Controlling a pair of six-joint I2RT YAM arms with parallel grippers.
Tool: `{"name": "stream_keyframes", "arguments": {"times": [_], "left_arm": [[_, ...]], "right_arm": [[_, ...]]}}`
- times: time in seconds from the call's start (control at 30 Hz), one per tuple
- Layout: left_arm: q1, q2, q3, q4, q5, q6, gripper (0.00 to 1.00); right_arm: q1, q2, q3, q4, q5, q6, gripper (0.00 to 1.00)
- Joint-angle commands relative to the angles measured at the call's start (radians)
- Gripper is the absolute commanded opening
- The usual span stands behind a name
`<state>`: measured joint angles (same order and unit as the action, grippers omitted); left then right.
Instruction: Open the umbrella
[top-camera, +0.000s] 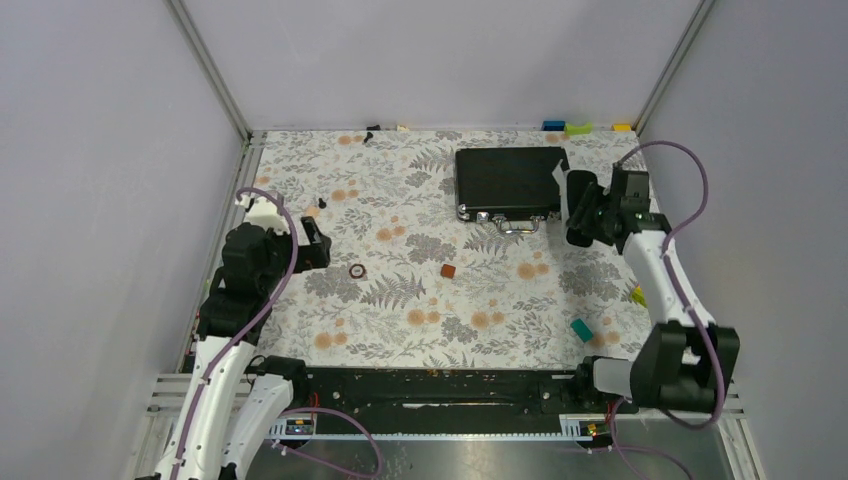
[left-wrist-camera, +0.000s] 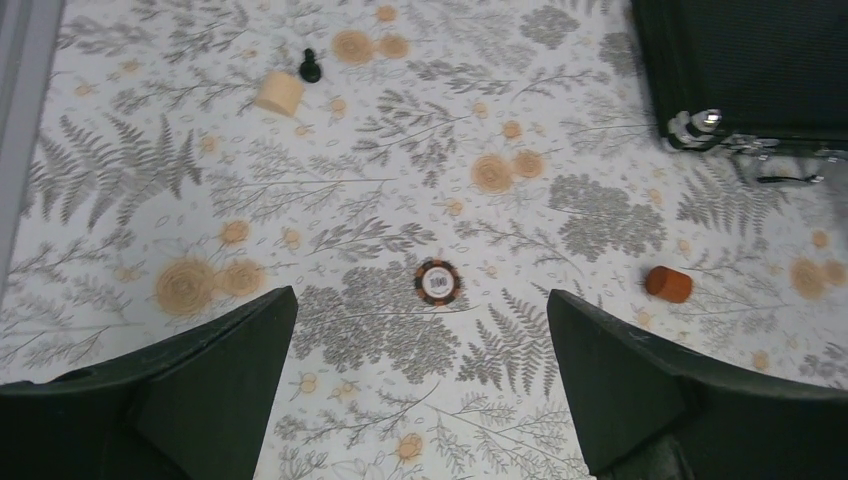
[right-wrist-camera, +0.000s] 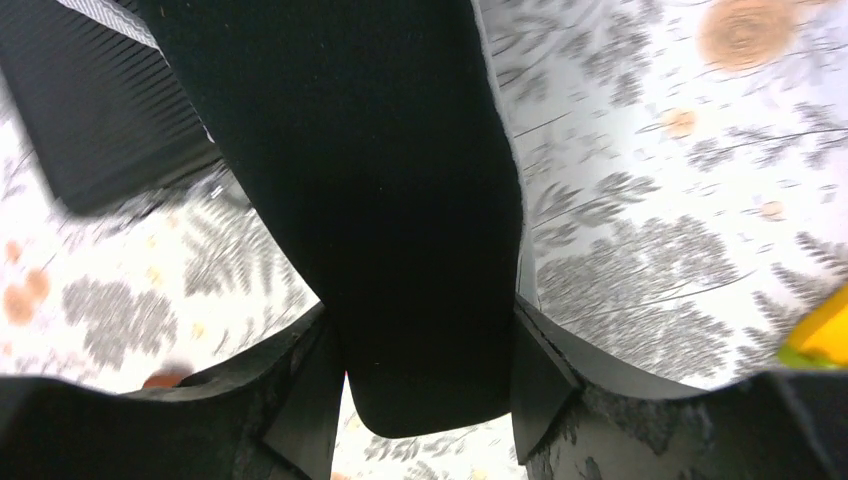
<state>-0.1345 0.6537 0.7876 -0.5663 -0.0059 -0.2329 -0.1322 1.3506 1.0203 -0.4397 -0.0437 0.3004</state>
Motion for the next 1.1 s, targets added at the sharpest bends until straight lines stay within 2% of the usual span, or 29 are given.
{"name": "stream_keyframes", "arguments": {"times": [0.0,0.2,0.27,0.37,0.47,0.63,0.7,0.77,0.9,1.07], "left_arm": [[0.005,-0.034,-0.016,0.121,0.194,-0.002,0.99],[-0.002,0.038,-0.008,0.353,0.421,-0.219,0.99],[-0.006,0.128,0.018,0.470,0.526,-0.315,0.97],[-0.072,0.316,0.147,0.484,0.633,-0.405,0.92],[-0.223,0.418,0.252,0.505,0.622,-0.391,0.88],[-0.315,0.510,0.304,0.560,0.662,-0.448,0.93],[-0.338,0.496,0.279,0.597,0.625,-0.430,0.98],[-0.344,0.479,0.252,0.586,0.574,-0.369,0.99],[-0.346,0.461,0.266,0.397,0.435,-0.211,0.99],[-0.346,0.424,0.189,0.546,0.515,-0.295,0.99]], "right_arm": [[0.111,-0.200,-0.099,0.091,-0.064,0.035,0.28],[0.355,-0.398,-0.241,0.215,-0.108,0.147,0.22],[0.443,-0.435,-0.254,0.245,-0.051,0.167,0.22],[0.544,-0.441,-0.244,0.293,0.019,0.201,0.20],[0.646,-0.405,-0.218,0.371,0.068,0.245,0.17],[0.818,-0.329,-0.157,0.501,0.192,0.283,0.16],[0.885,-0.313,-0.152,0.565,0.242,0.288,0.16],[0.947,-0.308,-0.154,0.624,0.298,0.287,0.16],[1.031,-0.306,-0.177,0.710,0.393,0.278,0.17],[1.111,-0.282,-0.190,0.808,0.451,0.272,0.18]]}}
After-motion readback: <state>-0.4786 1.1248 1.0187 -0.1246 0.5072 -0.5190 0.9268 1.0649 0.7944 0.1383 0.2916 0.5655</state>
